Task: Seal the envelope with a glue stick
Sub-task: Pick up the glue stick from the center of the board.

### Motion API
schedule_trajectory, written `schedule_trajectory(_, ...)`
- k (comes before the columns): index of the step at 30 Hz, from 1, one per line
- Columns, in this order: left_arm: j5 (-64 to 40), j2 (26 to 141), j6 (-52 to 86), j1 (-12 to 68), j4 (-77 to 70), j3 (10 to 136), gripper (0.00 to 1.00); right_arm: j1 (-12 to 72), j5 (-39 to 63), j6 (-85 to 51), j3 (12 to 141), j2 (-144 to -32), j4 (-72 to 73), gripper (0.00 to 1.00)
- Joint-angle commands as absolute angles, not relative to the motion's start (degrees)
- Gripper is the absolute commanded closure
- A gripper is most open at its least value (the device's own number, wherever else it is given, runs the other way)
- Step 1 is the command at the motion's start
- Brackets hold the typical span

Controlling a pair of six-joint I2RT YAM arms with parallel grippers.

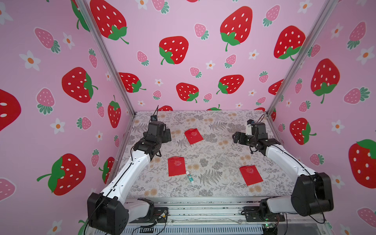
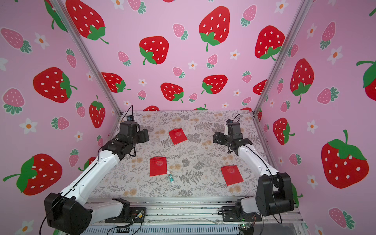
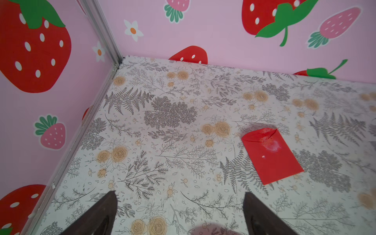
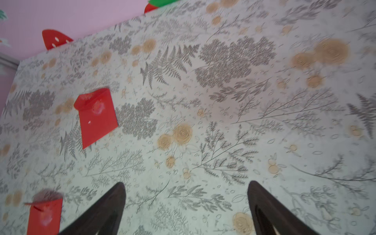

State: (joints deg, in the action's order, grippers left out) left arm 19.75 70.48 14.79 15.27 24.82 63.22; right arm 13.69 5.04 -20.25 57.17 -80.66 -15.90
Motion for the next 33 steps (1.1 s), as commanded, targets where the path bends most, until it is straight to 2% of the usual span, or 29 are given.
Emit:
schedule_trajectory(1, 15.8, 69.2, 11.8, 15.1, 35.7, 68.1, 0.04, 17.1, 7.4, -22.0, 58.2, -82.1, -25.4, 0.07)
schedule_trajectory(7, 16.0, 66.4, 6.7, 15.0, 34.0, 63.7, 0.03, 26.1, 6.3, -24.7, 58.2, -84.2, -30.3, 0.15)
schedule_trajectory(14, 17.2, 65.7, 7.6, 14.9, 33.4, 62.1, 0.02, 42.7, -2.4, -30.5, 61.2, -87.1, -35.5, 0.19)
schedule_trajectory(21, 18.9, 65.4, 7.6, 14.9, 34.2, 61.9, 0.03, 55.5, -6.1, -34.0, 69.8, -96.2, -38.8, 0.25)
schedule_trajectory(29, 19.8, 63.7, 7.7, 14.9, 34.7, 61.8, 0.03, 61.9, -8.3, -33.9, 79.7, -106.4, -42.4, 0.30)
schedule_trajectory(33, 20.5, 62.5, 7.7, 14.9, 35.1, 61.8, 0.03, 63.1, -7.7, -33.3, 83.0, -110.5, -43.9, 0.37)
